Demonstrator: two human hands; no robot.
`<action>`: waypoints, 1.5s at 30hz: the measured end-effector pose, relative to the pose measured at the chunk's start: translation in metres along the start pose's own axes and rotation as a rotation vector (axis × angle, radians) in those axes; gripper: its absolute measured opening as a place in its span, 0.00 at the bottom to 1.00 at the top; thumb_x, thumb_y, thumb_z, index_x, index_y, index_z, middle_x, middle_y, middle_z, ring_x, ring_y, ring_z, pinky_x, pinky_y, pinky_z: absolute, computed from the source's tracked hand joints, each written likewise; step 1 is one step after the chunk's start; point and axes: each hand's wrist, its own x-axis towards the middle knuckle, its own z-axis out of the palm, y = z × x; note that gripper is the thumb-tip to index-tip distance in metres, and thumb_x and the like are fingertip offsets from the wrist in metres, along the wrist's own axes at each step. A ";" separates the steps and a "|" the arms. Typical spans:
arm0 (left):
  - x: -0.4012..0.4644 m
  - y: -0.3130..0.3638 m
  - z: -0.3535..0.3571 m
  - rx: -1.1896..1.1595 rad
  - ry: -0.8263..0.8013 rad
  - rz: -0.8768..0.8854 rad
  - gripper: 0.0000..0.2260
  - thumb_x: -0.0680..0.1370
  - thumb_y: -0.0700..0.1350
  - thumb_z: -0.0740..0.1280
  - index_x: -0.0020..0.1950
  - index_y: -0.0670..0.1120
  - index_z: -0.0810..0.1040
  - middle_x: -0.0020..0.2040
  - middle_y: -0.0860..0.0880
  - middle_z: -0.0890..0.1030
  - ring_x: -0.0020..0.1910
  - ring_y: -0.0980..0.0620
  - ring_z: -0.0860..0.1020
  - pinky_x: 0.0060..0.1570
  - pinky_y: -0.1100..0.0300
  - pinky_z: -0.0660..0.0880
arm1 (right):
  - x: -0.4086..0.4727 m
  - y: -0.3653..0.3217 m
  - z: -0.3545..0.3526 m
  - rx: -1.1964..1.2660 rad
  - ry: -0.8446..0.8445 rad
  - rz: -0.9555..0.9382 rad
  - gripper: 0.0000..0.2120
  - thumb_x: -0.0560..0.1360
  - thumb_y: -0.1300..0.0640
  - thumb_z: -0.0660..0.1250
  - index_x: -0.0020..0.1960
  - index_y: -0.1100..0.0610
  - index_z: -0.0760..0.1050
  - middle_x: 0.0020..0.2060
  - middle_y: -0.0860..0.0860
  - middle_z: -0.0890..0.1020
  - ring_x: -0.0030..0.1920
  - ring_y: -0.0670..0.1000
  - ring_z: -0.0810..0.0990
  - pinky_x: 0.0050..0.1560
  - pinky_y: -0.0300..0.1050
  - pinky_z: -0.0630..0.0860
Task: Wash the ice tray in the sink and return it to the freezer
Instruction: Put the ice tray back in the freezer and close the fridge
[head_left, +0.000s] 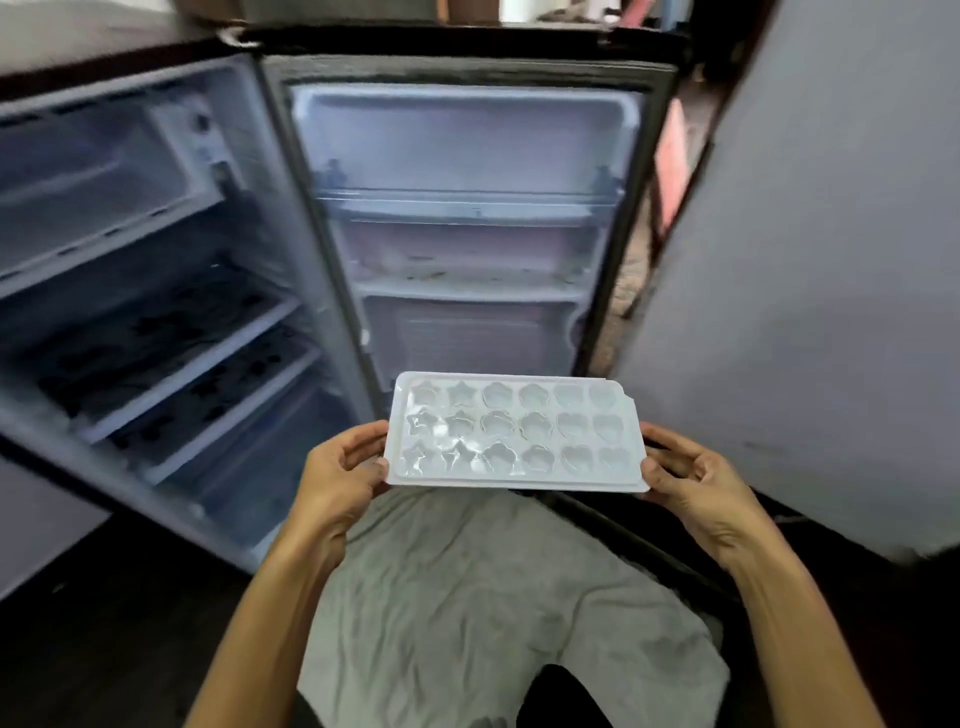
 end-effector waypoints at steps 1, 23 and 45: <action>0.002 -0.001 -0.009 -0.003 0.040 -0.012 0.14 0.77 0.27 0.60 0.55 0.43 0.77 0.45 0.50 0.81 0.42 0.57 0.79 0.33 0.72 0.77 | 0.011 -0.003 0.011 -0.010 -0.041 0.007 0.19 0.72 0.67 0.68 0.63 0.62 0.73 0.43 0.54 0.83 0.38 0.45 0.83 0.42 0.40 0.82; 0.060 0.018 -0.128 -0.278 0.816 -0.162 0.16 0.78 0.26 0.58 0.62 0.38 0.74 0.56 0.41 0.78 0.52 0.47 0.77 0.40 0.62 0.77 | 0.217 -0.039 0.270 -0.311 -0.733 0.089 0.17 0.76 0.71 0.62 0.62 0.60 0.74 0.51 0.60 0.79 0.49 0.57 0.78 0.45 0.44 0.82; 0.204 0.086 -0.269 -0.225 0.939 0.052 0.16 0.77 0.27 0.58 0.61 0.39 0.75 0.53 0.44 0.80 0.41 0.55 0.78 0.30 0.69 0.77 | 0.320 -0.087 0.496 -0.235 -0.801 -0.085 0.14 0.79 0.69 0.55 0.63 0.67 0.71 0.48 0.56 0.79 0.43 0.49 0.78 0.35 0.34 0.80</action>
